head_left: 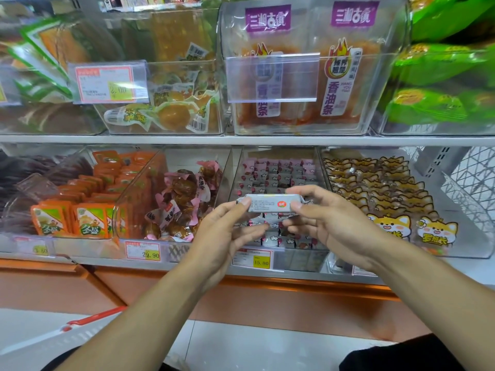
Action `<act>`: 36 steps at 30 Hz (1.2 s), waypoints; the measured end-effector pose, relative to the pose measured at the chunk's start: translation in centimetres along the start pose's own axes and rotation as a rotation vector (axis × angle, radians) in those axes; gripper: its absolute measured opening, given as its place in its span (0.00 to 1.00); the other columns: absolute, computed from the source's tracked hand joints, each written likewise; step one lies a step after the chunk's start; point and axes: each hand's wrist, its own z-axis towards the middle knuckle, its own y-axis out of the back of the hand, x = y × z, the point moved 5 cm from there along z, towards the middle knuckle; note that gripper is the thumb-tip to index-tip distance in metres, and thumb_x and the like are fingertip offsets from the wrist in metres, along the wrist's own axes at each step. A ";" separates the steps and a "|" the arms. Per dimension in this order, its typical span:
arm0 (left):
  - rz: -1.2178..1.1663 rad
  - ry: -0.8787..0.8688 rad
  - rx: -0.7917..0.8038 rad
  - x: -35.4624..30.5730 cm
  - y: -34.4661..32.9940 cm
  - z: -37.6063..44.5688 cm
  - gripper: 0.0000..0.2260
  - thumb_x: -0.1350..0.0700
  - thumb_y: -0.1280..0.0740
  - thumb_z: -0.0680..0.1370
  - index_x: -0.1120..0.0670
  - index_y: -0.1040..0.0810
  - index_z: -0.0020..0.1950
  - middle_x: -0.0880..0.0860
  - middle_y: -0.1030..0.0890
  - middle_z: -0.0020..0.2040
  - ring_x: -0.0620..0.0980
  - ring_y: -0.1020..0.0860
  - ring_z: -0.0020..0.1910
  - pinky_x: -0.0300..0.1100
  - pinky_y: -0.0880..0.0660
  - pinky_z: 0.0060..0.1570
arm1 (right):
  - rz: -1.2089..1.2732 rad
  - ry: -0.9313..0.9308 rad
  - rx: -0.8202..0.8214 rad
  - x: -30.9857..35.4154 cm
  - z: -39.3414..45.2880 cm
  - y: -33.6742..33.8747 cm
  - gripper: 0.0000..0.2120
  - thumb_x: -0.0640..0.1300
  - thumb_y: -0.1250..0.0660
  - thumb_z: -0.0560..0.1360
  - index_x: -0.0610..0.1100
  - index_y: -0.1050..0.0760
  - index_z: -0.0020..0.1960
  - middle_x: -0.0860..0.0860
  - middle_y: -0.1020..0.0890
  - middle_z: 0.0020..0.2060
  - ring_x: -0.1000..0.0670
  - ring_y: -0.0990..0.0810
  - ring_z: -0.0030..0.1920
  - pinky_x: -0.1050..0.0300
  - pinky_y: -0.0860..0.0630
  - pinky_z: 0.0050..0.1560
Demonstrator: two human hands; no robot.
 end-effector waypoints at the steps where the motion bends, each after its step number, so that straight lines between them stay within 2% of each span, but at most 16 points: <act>1: 0.000 0.002 -0.010 0.0 0.1 0.0 0.22 0.49 0.26 0.72 0.62 0.21 0.60 0.62 0.15 0.55 0.64 0.15 0.52 0.44 0.17 0.48 | -0.021 0.021 0.007 0.1 -0.1 0.0 0.12 0.33 0.30 0.76 0.42 0.19 0.58 0.42 0.14 0.52 0.42 0.14 0.48 0.58 0.17 0.46; 4: 0.018 -0.011 -0.021 0.0 0.1 0.2 0.21 0.50 0.25 0.71 0.62 0.19 0.58 0.60 0.14 0.51 0.58 0.14 0.48 0.41 0.17 0.44 | -0.157 0.073 0.010 0.1 -0.3 0.0 0.15 0.28 0.29 0.73 0.45 0.17 0.52 0.46 0.15 0.55 0.43 0.14 0.53 0.58 0.18 0.50; 7: 0.029 -0.048 -0.031 0.0 0.3 0.3 0.18 0.55 0.26 0.69 0.61 0.19 0.56 0.57 0.14 0.45 0.48 0.15 0.43 0.39 0.18 0.44 | -0.190 0.072 -0.016 0.1 -0.2 0.2 0.20 0.30 0.24 0.68 0.47 0.18 0.55 0.47 0.15 0.56 0.45 0.15 0.56 0.55 0.19 0.54; 10: 0.035 -0.076 -0.002 -0.1 0.1 0.4 0.19 0.57 0.26 0.70 0.61 0.21 0.58 0.57 0.13 0.49 0.51 0.14 0.48 0.38 0.18 0.44 | -0.007 0.010 -0.051 -0.2 0.2 0.6 0.28 0.36 0.22 0.63 0.43 0.22 0.62 0.41 0.16 0.58 0.42 0.15 0.57 0.52 0.18 0.57; 15: 0.096 -0.101 0.009 0.3 0.2 0.6 0.13 0.62 0.28 0.76 0.61 0.22 0.59 0.58 0.14 0.51 0.54 0.14 0.52 0.38 0.19 0.45 | 0.101 -0.050 -0.093 -0.6 0.5 0.7 0.22 0.36 0.25 0.67 0.35 0.24 0.60 0.40 0.14 0.52 0.43 0.13 0.52 0.58 0.16 0.47; 19: 0.138 -0.131 -0.075 0.5 0.5 0.9 0.10 0.65 0.29 0.77 0.59 0.22 0.58 0.59 0.14 0.50 0.56 0.14 0.51 0.38 0.18 0.44 | 0.145 0.044 -0.225 0.4 0.9 1.8 0.19 0.36 0.26 0.70 0.35 0.26 0.59 0.41 0.13 0.51 0.46 0.13 0.49 0.60 0.17 0.46; 20: 0.161 -0.138 -0.106 0.5 0.7 0.9 0.10 0.65 0.28 0.77 0.58 0.22 0.57 0.59 0.14 0.49 0.56 0.14 0.50 0.40 0.18 0.45 | 0.108 0.094 -0.295 0.9 1.1 2.3 0.16 0.36 0.26 0.71 0.37 0.25 0.57 0.42 0.13 0.51 0.47 0.13 0.50 0.59 0.17 0.49; 22: 0.275 -0.179 -0.147 0.3 1.0 1.0 0.09 0.62 0.27 0.77 0.56 0.20 0.56 0.58 0.13 0.47 0.58 0.14 0.49 0.45 0.17 0.47 | -0.156 0.246 -0.487 2.3 1.3 3.7 0.11 0.37 0.24 0.73 0.44 0.23 0.52 0.48 0.14 0.49 0.53 0.14 0.48 0.58 0.18 0.53; 24: 0.479 -0.273 -0.161 0.0 0.8 1.0 0.07 0.60 0.26 0.77 0.53 0.19 0.53 0.53 0.14 0.46 0.56 0.15 0.47 0.45 0.17 0.47 | -0.473 0.412 -0.611 4.0 1.6 4.3 0.14 0.40 0.22 0.72 0.53 0.25 0.47 0.57 0.17 0.43 0.62 0.19 0.43 0.65 0.23 0.47; 27: 0.911 -0.437 -0.088 0.2 -0.3 0.8 0.07 0.55 0.27 0.77 0.45 0.20 0.53 0.40 0.16 0.50 0.40 0.18 0.51 0.35 0.21 0.52 | -0.662 0.497 -0.609 4.5 2.9 4.1 0.15 0.41 0.22 0.72 0.54 0.27 0.48 0.63 0.20 0.42 0.66 0.22 0.43 0.73 0.27 0.39; 28: 1.099 -0.475 -0.048 0.5 -0.6 0.7 0.09 0.51 0.28 0.77 0.43 0.21 0.57 0.38 0.18 0.55 0.37 0.21 0.55 0.34 0.24 0.57 | -0.707 0.492 -0.605 4.3 3.5 3.9 0.14 0.41 0.23 0.73 0.52 0.26 0.50 0.62 0.20 0.43 0.65 0.21 0.44 0.71 0.25 0.41; 30: 1.417 -0.527 0.054 1.4 -1.1 0.6 0.17 0.45 0.30 0.78 0.42 0.26 0.66 0.40 0.24 0.64 0.38 0.28 0.63 0.35 0.32 0.65 | -0.812 0.472 -0.593 3.9 4.8 3.5 0.13 0.40 0.24 0.74 0.49 0.24 0.54 0.56 0.18 0.46 0.56 0.18 0.47 0.58 0.20 0.47; 33: 1.569 -0.540 0.137 2.1 -1.3 0.8 0.25 0.38 0.34 0.79 0.45 0.31 0.73 0.44 0.30 0.72 0.42 0.36 0.73 0.35 0.44 0.69 | -0.989 0.460 -0.548 4.1 6.4 2.6 0.12 0.40 0.26 0.76 0.45 0.22 0.57 0.50 0.16 0.52 0.49 0.17 0.51 0.50 0.20 0.54; 36: 1.600 -0.529 0.132 2.2 -1.4 1.0 0.27 0.35 0.37 0.79 0.46 0.33 0.74 0.45 0.32 0.75 0.45 0.42 0.78 0.41 0.48 0.75 | -1.148 0.374 -0.476 4.1 7.7 2.1 0.11 0.39 0.26 0.76 0.47 0.24 0.54 0.52 0.17 0.52 0.49 0.18 0.50 0.53 0.20 0.51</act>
